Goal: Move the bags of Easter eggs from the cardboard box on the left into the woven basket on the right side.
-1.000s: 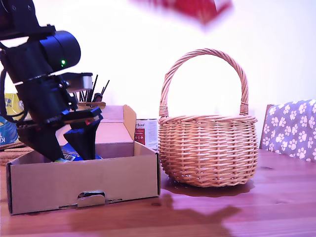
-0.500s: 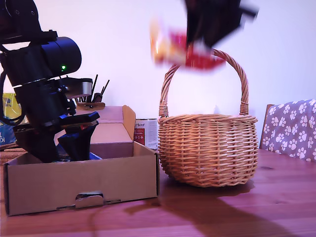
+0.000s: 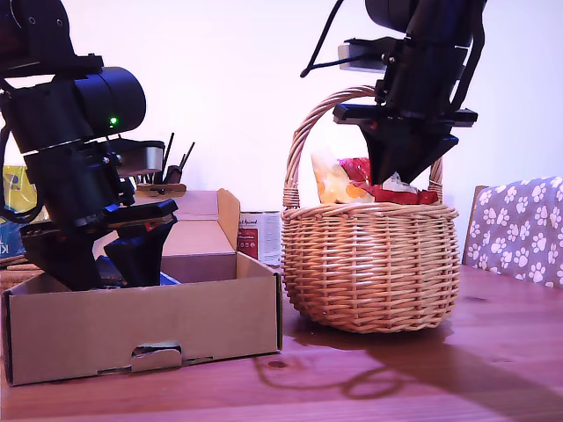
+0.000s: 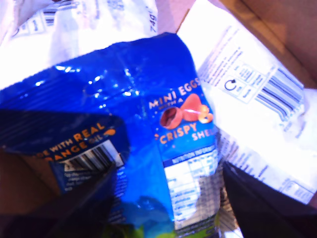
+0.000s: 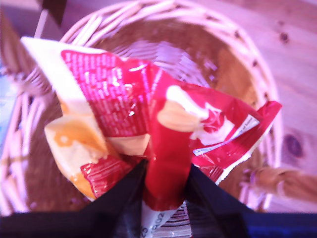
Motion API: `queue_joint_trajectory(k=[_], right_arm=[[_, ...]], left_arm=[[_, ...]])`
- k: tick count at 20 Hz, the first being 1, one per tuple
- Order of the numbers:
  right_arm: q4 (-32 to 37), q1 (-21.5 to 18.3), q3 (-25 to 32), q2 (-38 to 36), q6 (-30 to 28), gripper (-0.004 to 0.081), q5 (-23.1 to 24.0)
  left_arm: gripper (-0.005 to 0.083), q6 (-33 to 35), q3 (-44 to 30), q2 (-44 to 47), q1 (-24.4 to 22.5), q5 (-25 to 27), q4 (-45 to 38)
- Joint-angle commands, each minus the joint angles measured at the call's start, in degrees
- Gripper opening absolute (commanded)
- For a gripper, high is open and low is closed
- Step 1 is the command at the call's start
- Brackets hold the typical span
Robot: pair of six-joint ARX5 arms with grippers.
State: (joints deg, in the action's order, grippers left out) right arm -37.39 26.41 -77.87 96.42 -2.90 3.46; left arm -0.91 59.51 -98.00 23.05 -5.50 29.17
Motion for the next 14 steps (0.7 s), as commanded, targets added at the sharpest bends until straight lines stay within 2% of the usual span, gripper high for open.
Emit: queue_joint_trajectory(k=[1,3,7,9,10,11,13,14], right_arm=[[0.22,0.46,0.85,0.07,0.02,0.0453,-0.20],[-1.16,1.03,0.20,-0.26,0.07,0.0477,-0.07],[-6.51,2.73,-2.93,-2.93,0.50,0.0475,-0.13],[-9.84,3.72,-3.80,-5.86,0.50,0.0434,-0.55],[-11.02,4.48,-3.78,-7.28,0.52,0.0371,-0.74],[-12.09,5.18,-3.78,-9.05,0.52,0.0272,-1.01],[-12.72,6.16,-3.78,-11.91,1.05,0.0070,-1.55],[-13.25,6.51,-3.78,-13.35,1.42,-0.0002,-1.66]], left_arm=[[0.0649,-0.57,-1.42,-3.43,-0.17,0.00,0.96],[0.0678,-0.61,-1.42,-4.31,-0.17,-0.02,0.87],[0.0667,-0.61,-1.42,-6.05,-0.17,0.00,0.94],[0.0561,-0.59,-1.42,-6.05,-0.17,0.00,0.83],[0.0481,-0.59,-1.42,-6.05,-0.17,0.00,0.85],[0.0413,-0.59,-1.42,-6.05,-0.17,0.00,0.81],[0.0319,-0.33,-1.42,-6.05,-0.17,0.02,0.48],[0.0267,-0.13,-1.42,-6.05,-0.17,0.04,0.33]])
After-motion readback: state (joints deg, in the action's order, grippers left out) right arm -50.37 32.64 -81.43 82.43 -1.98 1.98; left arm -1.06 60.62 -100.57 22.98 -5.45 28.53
